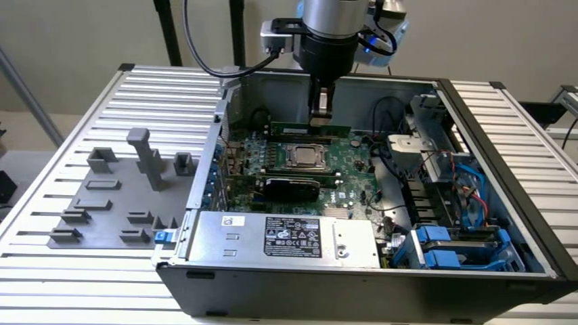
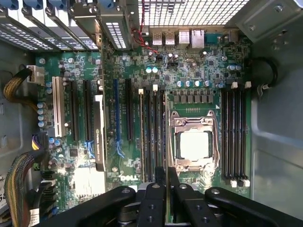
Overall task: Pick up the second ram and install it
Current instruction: 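Insert the second ram into the second slot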
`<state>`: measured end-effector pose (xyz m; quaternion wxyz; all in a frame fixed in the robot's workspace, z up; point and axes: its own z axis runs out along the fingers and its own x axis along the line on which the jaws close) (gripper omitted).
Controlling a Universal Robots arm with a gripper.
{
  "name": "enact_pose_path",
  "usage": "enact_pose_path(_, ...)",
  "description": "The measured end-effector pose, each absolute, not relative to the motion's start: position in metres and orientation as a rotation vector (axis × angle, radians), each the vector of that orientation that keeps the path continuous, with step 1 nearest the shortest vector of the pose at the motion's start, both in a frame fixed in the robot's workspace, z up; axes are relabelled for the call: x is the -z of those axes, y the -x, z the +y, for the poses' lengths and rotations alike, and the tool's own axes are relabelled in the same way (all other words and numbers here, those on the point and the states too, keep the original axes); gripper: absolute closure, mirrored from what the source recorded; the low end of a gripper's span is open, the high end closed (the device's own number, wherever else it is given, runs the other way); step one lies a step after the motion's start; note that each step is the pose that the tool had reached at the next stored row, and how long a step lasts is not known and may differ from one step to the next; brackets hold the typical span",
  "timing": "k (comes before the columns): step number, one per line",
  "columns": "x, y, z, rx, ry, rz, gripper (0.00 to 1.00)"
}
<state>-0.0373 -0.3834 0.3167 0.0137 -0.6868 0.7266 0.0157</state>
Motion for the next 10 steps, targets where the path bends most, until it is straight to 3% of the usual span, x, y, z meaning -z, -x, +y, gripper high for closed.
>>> enact_pose_path(10,-0.299,0.046,-0.383,-0.049,2.139,2.263,0.86)
